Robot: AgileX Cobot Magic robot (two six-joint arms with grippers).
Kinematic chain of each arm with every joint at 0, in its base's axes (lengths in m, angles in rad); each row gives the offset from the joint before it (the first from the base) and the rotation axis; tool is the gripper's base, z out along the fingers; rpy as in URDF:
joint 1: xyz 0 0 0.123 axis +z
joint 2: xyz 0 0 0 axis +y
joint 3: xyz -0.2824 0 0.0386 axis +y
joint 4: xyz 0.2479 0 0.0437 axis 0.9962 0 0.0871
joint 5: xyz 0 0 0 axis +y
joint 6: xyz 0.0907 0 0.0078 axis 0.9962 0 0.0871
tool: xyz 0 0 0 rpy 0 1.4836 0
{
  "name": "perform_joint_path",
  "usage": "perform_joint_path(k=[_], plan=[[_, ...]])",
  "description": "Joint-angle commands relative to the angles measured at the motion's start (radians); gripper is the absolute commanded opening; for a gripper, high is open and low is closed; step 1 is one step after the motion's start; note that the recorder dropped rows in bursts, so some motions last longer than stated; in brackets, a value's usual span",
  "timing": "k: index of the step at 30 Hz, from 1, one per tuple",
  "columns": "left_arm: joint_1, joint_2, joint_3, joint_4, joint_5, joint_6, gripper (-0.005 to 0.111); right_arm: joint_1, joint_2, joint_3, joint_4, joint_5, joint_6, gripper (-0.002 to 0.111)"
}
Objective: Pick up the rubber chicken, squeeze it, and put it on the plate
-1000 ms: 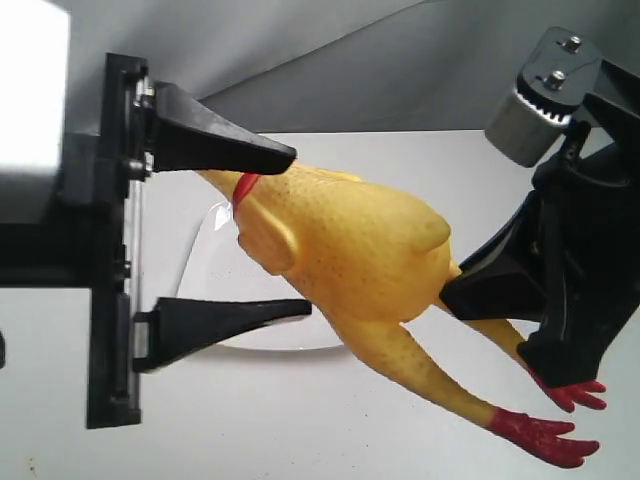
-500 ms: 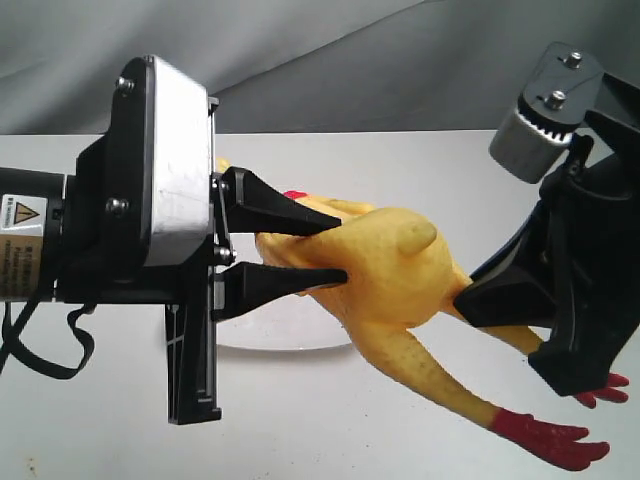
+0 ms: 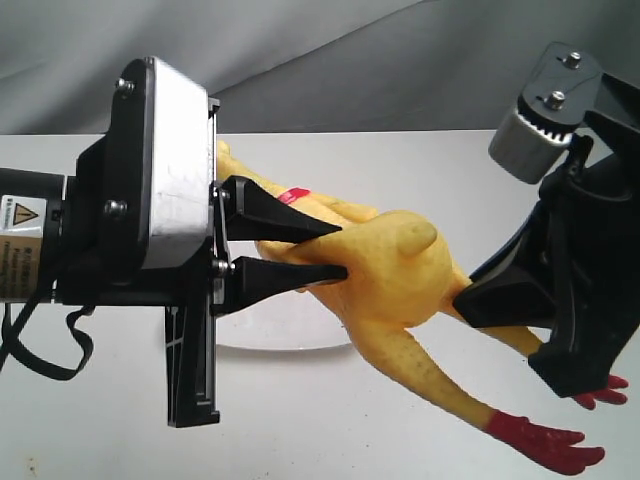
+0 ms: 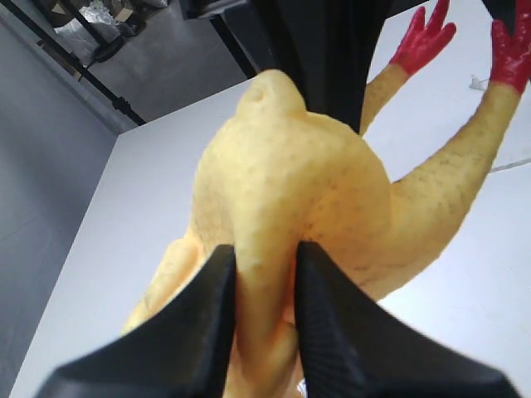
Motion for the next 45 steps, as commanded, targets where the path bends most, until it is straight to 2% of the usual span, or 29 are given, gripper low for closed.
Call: perform_joint_path(k=[1,2,4,5,6,8,11,14,17,18,21,31,33,34,35,36,38,40,42,43,44,45], plan=[[-0.006,0.002,0.0,-0.017,0.003,-0.008,0.032,0.002,-0.008,-0.005,0.062,-0.013,-0.018,0.0],[-0.006,0.002,0.0,-0.017,0.003,-0.008,0.042,0.002,-0.008,-0.005,0.062,-0.013,-0.018,0.0],[-0.006,0.002,0.0,-0.017,0.015,-0.033,0.072,0.002,-0.008,-0.005,0.062,-0.013,-0.018,0.0],[-0.006,0.002,0.0,-0.017,0.024,-0.064,0.082,0.002,-0.008,-0.005,0.062,-0.013,-0.018,0.0],[-0.006,0.002,0.0,-0.017,0.041,-0.095,0.09,0.002,-0.008,-0.005,0.062,-0.013,-0.018,0.0],[-0.006,0.002,0.0,-0.017,0.067,-0.131,0.096,0.002,-0.008,-0.005,0.062,-0.013,-0.018,0.0],[-0.006,0.002,0.0,-0.017,0.067,-0.138,0.091,0.002,-0.008,-0.005,0.062,-0.013,-0.018,0.0],[-0.006,0.002,0.0,-0.017,0.062,-0.138,0.078,0.002,-0.008,-0.005,0.062,-0.013,-0.018,0.0],[-0.006,0.002,0.0,-0.017,0.055,-0.138,0.052,0.002,-0.008,-0.005,0.062,-0.013,-0.018,0.0],[-0.006,0.002,0.0,-0.017,0.045,-0.138,0.036,0.002,-0.008,-0.005,0.062,-0.013,-0.018,0.0],[-0.006,0.002,0.0,-0.017,0.004,-0.134,0.0,0.002,-0.008,-0.005,0.062,-0.013,-0.018,0.0],[-0.006,0.002,0.0,-0.017,-0.011,-0.085,0.003,0.002,-0.008,-0.005,0.062,-0.013,-0.018,0.0],[-0.004,0.002,0.0,-0.017,-0.011,-0.085,0.019,0.002,-0.008,-0.005,0.062,-0.013,-0.018,0.0],[-0.004,0.002,0.0,-0.017,-0.011,-0.085,0.042,0.002,-0.008,-0.005,0.062,-0.013,-0.018,0.0],[-0.004,0.002,0.0,-0.017,-0.011,-0.085,0.055,0.002,-0.008,-0.005,0.062,-0.013,-0.018,0.0],[-0.004,0.002,0.0,-0.017,0.018,-0.112,0.084,0.002,-0.008,-0.005,0.062,-0.013,-0.018,0.0],[-0.004,0.002,0.0,-0.017,0.072,-0.187,0.102,0.002,-0.008,-0.005,0.062,-0.013,-0.018,0.0],[-0.004,0.002,0.0,-0.017,0.086,-0.198,0.101,0.002,-0.008,-0.005,0.062,-0.013,-0.018,0.0],[-0.004,0.002,0.0,-0.017,0.082,-0.198,0.093,0.002,-0.008,-0.005,0.062,-0.013,-0.018,0.0],[-0.004,0.002,0.0,-0.017,0.077,-0.198,0.082,0.002,-0.008,-0.005,0.062,-0.013,-0.018,0.0],[-0.004,0.002,0.0,-0.017,0.06,-0.198,0.065,0.002,-0.008,-0.005,0.062,-0.013,-0.018,0.0],[-0.004,0.002,0.0,-0.017,0.042,-0.196,0.042,0.002,-0.008,-0.005,0.062,-0.013,-0.018,0.0]])
